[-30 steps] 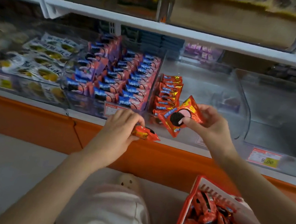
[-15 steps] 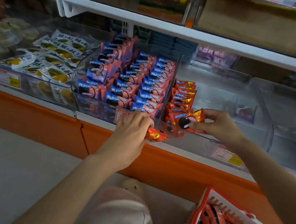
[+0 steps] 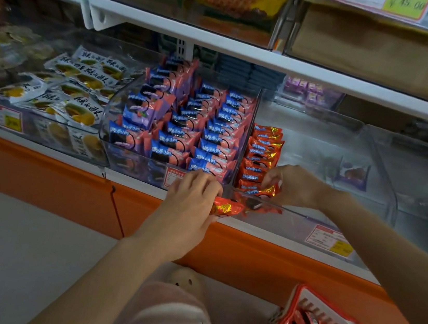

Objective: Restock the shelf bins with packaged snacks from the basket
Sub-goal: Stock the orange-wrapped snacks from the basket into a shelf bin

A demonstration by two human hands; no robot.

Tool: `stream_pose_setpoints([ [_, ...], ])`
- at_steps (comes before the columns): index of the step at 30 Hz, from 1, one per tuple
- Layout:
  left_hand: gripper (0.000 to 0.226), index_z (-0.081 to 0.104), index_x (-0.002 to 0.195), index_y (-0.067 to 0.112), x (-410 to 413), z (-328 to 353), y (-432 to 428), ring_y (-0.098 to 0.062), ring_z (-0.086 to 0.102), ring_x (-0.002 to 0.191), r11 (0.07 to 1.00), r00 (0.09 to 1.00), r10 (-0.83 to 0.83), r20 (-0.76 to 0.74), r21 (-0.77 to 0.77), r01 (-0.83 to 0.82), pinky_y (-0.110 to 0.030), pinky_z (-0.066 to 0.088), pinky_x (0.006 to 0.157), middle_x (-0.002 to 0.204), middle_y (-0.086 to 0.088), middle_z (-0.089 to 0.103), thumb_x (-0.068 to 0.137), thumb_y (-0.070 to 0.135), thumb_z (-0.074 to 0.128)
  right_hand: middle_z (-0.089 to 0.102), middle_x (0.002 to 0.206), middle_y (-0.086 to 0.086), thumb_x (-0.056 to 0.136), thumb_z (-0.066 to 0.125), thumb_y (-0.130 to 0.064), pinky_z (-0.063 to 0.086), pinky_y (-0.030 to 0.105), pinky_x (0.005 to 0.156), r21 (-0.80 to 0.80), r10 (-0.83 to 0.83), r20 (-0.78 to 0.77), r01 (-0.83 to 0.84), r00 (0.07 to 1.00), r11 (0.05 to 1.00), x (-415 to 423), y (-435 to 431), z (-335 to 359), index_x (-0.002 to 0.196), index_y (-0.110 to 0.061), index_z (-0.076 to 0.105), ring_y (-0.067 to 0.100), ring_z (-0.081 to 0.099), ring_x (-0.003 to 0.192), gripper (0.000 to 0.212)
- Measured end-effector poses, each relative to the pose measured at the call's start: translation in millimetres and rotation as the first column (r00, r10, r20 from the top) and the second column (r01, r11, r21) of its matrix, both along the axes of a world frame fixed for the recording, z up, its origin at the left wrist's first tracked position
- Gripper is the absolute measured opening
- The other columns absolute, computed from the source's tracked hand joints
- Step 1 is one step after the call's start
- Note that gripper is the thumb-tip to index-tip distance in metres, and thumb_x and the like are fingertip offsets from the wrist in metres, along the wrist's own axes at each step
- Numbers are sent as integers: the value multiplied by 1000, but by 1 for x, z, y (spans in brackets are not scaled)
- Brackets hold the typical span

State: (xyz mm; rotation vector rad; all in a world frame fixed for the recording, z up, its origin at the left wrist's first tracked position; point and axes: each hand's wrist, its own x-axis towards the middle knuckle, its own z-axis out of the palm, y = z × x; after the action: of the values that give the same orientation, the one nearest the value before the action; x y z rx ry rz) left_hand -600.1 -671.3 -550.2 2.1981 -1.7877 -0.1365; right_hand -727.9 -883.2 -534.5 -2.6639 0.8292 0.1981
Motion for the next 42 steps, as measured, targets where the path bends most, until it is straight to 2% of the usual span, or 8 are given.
stream_pose_setpoints([
  [12,43,29,136,24,1,-3,-1,-13,14,138,1000,1000,1,-11,-26,-1,-34,18,115,144,5,24,98,36,46,58,107,-2,86,68,-15,38,-2,64,-75,130,-47,-133,990,988,13,10,-5,81,-15,56,15,59,100,14],
  [16,45,28,137,23,1,-3,-2,-15,12,139,1000,1000,2,0,-15,-2,-35,18,116,146,4,22,98,35,46,60,117,0,84,71,-16,40,12,84,-49,163,-104,-169,981,984,17,8,1,93,-15,62,14,55,110,13],
  [24,46,28,138,23,-1,-5,-1,-14,11,140,1000,1000,7,0,-31,-7,-36,17,117,146,4,22,97,36,47,59,122,0,86,68,-33,46,23,88,-231,133,-85,-149,987,961,8,5,-11,102,-15,56,16,57,109,27],
  [28,45,32,135,24,-1,-4,1,-8,20,134,996,988,6,-157,-82,-20,-28,24,112,139,7,24,96,33,52,62,113,-4,86,68,-32,38,14,73,-165,116,-109,-133,987,977,9,6,-4,100,-23,57,12,58,105,20],
  [32,41,36,130,24,1,4,7,-6,39,118,981,937,30,-349,-167,-94,-22,37,99,126,9,40,94,32,54,63,118,-4,90,62,-35,42,22,85,-115,54,-107,-66,993,991,4,19,10,113,-18,62,14,58,108,29],
  [35,43,40,131,22,1,6,9,-6,49,114,960,868,41,-494,-222,-172,-13,40,87,125,10,49,92,35,54,58,123,-5,94,56,-30,50,21,82,-199,-58,133,84,989,976,-8,40,17,120,-24,51,12,59,104,28],
  [38,45,42,128,27,-4,10,10,-1,54,102,939,811,37,-584,-257,-228,-2,40,77,114,12,56,88,35,62,54,113,-13,91,61,-17,47,6,70,51,-42,414,23,909,998,-19,75,27,118,-29,44,0,60,92,34],
  [42,48,42,119,32,-13,18,12,15,51,86,923,765,6,-645,-291,-252,3,37,70,98,24,52,80,33,71,48,107,-29,83,71,-26,48,11,70,183,-7,486,-94,874,979,-31,109,34,124,-42,36,-1,60,85,56],
])
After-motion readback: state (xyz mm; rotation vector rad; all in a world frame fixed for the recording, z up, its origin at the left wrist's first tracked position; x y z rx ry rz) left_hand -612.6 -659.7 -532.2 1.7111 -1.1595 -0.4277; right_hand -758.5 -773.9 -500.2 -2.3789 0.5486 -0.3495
